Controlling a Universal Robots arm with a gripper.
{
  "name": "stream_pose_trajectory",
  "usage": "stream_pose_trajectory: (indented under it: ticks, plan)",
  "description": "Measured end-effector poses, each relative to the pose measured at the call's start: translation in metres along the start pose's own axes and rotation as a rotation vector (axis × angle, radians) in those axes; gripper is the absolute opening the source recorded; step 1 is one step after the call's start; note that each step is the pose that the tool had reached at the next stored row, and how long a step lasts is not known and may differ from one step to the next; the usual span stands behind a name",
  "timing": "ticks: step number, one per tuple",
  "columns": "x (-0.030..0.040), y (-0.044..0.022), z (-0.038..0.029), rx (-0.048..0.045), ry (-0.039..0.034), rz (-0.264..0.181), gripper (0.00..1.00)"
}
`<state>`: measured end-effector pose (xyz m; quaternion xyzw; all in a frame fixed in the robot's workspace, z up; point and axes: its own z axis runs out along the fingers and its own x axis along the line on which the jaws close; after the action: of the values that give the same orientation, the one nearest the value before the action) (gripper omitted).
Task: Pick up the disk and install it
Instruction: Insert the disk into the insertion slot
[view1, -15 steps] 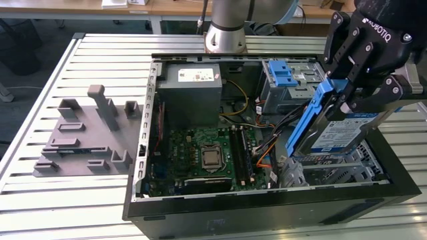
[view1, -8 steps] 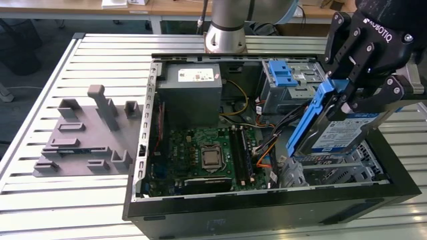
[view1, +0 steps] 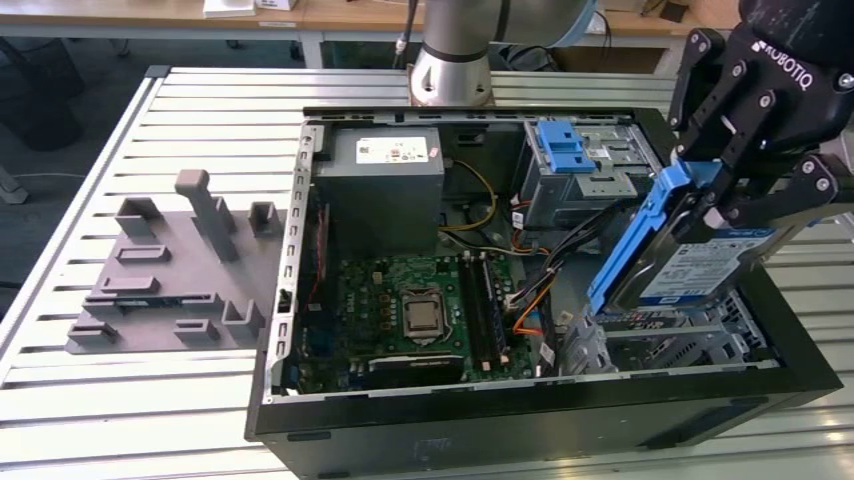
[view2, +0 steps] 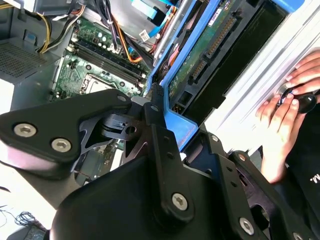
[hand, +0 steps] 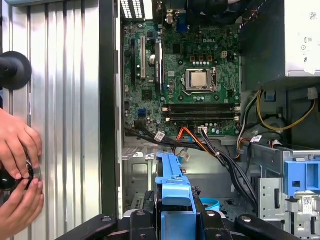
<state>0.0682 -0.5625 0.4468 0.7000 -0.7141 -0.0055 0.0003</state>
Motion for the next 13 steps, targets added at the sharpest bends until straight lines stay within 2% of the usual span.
stream_pose_trajectory:
  ticks: [4, 8, 13]
  plan:
    - [0.0002, -0.0029, 0.0019, 0.0, 0.0, -0.006, 0.36]
    - [0.0004, -0.0089, 0.0035, -0.0001, 0.0, -0.007, 0.36]
    - [0.0009, -0.0108, 0.0055, -0.0001, -0.0001, -0.007, 0.36]
